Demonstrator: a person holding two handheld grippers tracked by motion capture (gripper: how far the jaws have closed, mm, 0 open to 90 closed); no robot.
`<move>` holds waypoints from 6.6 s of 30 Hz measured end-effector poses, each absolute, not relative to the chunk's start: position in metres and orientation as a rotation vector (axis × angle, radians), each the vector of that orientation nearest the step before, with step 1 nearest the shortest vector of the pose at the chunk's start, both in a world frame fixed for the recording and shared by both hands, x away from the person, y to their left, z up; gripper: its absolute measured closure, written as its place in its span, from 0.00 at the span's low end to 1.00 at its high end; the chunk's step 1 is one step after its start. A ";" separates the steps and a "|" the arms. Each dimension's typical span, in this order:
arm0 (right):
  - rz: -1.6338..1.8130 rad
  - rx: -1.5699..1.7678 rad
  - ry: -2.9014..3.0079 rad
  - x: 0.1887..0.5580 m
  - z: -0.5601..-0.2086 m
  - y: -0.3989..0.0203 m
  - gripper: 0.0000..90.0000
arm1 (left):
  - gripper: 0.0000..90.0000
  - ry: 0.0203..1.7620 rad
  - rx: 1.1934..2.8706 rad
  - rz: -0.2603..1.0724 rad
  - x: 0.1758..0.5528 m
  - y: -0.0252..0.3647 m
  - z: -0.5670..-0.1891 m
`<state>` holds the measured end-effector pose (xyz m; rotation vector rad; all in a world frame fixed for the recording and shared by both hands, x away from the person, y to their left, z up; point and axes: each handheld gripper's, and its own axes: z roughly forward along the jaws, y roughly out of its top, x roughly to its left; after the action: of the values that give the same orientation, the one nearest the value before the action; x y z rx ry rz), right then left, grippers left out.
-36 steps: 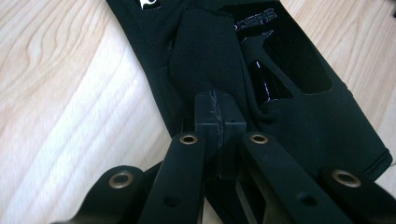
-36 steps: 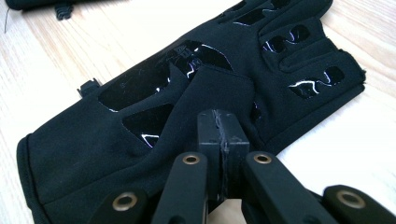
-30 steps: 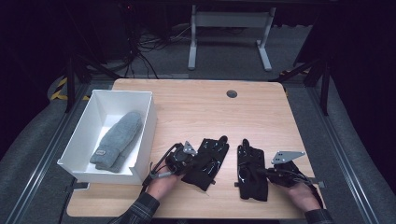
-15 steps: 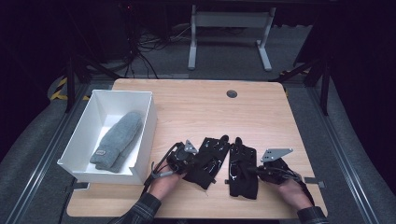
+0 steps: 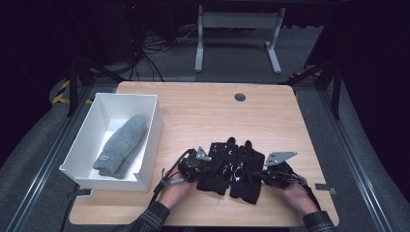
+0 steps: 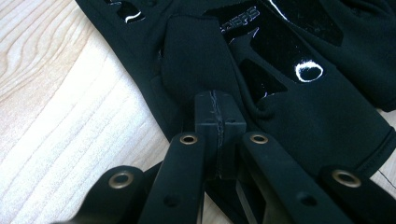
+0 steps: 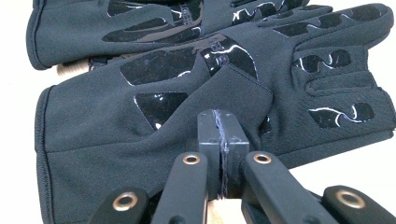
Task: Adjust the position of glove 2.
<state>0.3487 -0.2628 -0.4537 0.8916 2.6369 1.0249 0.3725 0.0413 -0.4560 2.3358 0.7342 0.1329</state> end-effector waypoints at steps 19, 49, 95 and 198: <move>1.021 0.999 2.569 0.340 -0.452 -0.298 1.00 | 0.71 0.834 2.250 0.158 0.400 0.050 -0.453; 1.017 0.976 2.598 0.343 -0.455 -0.283 1.00 | 0.97 0.845 2.151 0.040 0.396 0.057 -0.429; 1.044 0.894 2.631 0.366 -0.457 -0.237 1.00 | 0.98 0.786 1.983 -0.074 0.414 0.037 -0.393; 0.967 1.107 2.358 0.361 -0.466 -0.321 0.19 | 0.33 0.474 2.429 0.105 0.414 0.023 -0.411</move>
<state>0.3610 -0.3210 -0.4660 1.1069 2.3575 0.9670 0.4142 0.0230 -0.4113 2.4286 0.4744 0.1048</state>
